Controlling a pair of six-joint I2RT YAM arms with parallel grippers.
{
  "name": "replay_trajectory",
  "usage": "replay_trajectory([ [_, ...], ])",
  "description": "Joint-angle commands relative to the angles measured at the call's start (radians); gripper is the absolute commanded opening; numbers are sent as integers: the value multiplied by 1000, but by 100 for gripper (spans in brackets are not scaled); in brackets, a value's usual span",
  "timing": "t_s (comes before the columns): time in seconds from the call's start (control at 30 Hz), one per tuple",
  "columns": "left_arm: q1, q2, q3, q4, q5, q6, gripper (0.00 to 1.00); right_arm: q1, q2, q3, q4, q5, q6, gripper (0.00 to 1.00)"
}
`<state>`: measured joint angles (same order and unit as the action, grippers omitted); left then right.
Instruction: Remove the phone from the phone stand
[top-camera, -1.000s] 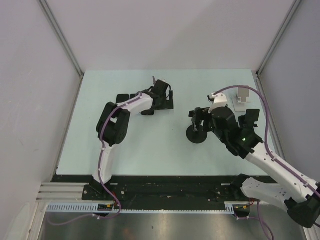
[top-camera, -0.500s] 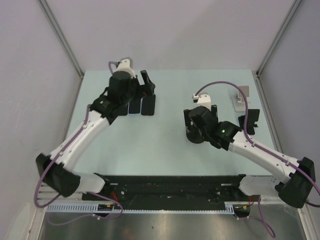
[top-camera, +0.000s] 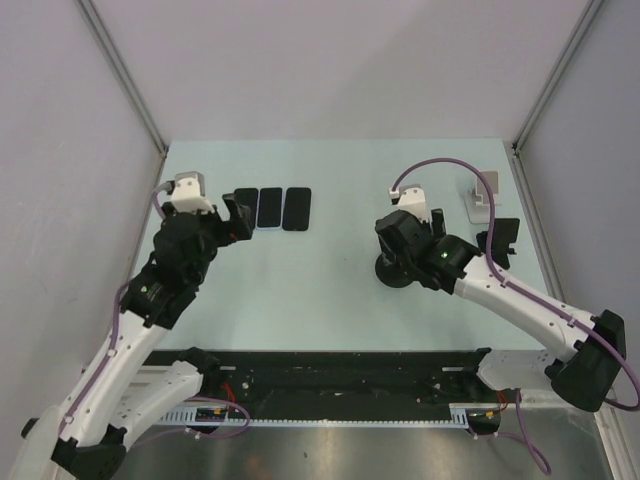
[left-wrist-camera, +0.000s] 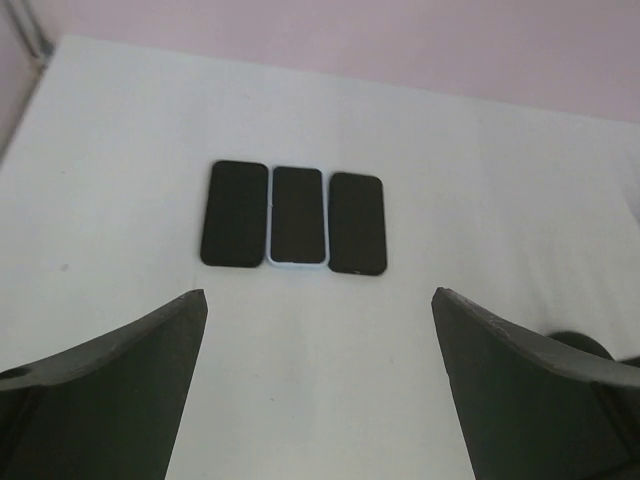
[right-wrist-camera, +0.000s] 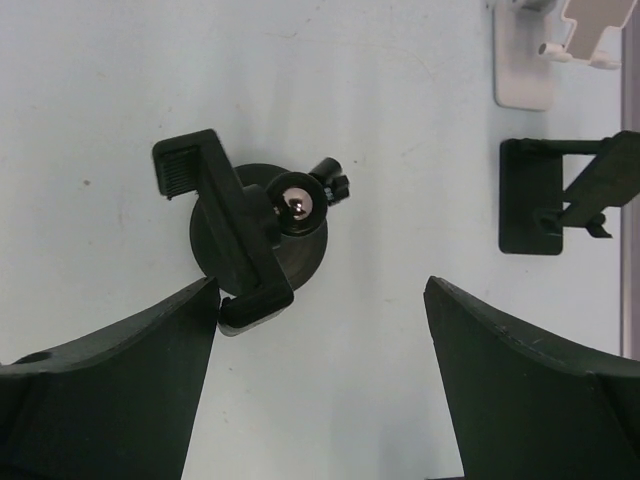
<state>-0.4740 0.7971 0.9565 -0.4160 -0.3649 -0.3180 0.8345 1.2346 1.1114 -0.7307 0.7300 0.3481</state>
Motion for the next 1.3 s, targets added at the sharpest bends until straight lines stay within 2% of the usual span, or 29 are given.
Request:
replay_trajectory([
  [0.0, 26, -56, -33, 42, -178, 94, 100, -14, -47, 56, -110, 51, 28, 88],
  [0.2, 74, -68, -90, 74, -132, 79, 100, -29, -53, 73, -197, 37, 71, 84],
  [0.3, 74, -87, -96, 75, -157, 91, 100, -38, -55, 73, -229, 34, 92, 82],
  [0.6, 74, -110, -111, 77, -163, 99, 100, -54, -49, 73, -236, -30, 140, 65],
  [1.03, 72, -127, -117, 79, -174, 106, 100, -112, -30, 70, -217, -90, 138, 28],
  [1.23, 66, -136, -119, 79, -169, 108, 100, -146, -64, 65, -217, -118, 109, 0],
  [1.27, 63, -137, -119, 79, -169, 109, 100, -162, -75, 64, -204, -124, 83, 0],
])
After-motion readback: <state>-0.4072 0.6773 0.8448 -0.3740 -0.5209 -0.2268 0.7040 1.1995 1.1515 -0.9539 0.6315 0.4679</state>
